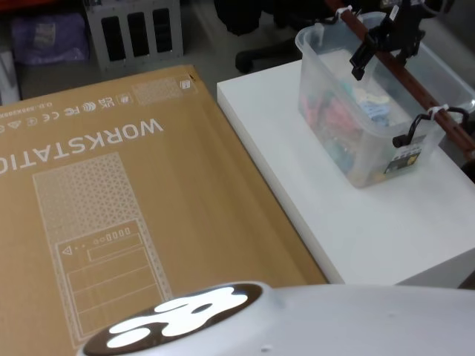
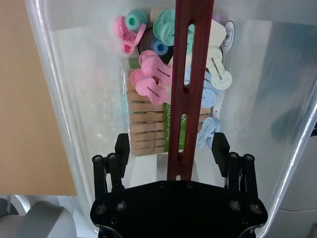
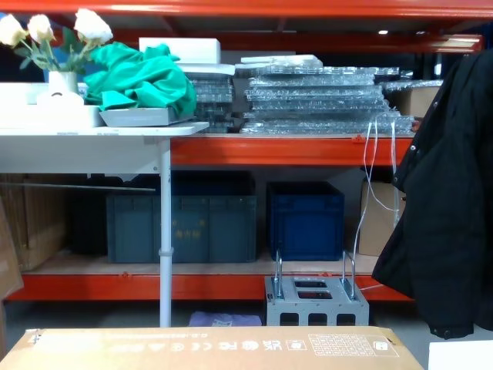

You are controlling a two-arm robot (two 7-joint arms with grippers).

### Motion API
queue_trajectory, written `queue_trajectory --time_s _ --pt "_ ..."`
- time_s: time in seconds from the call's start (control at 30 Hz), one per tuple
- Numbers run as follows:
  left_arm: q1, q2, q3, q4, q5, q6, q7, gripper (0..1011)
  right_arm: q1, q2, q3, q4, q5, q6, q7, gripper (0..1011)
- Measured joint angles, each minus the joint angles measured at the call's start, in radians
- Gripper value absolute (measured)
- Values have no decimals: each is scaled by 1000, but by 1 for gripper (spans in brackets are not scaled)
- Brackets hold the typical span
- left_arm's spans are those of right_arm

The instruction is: Use one hand to grasp the basket and place it at the designated location.

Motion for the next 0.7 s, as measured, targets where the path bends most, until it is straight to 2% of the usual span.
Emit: queue_trajectory --time_s 0.23,0.43,0.53,0.7 --pt "0 0 0 0 0 0 0 0 2 -31 -1 70 -1 -25 -16 1001" --pt "0 0 0 0 0 0 0 0 3 -45 0 102 0 -40 -19 1002" --pt "0 0 0 0 0 0 0 0 5 -69 -2 150 -1 -61 -21 1002" --pt "0 0 0 0 0 0 0 0 4 -79 -3 170 -2 -77 -26 1001"
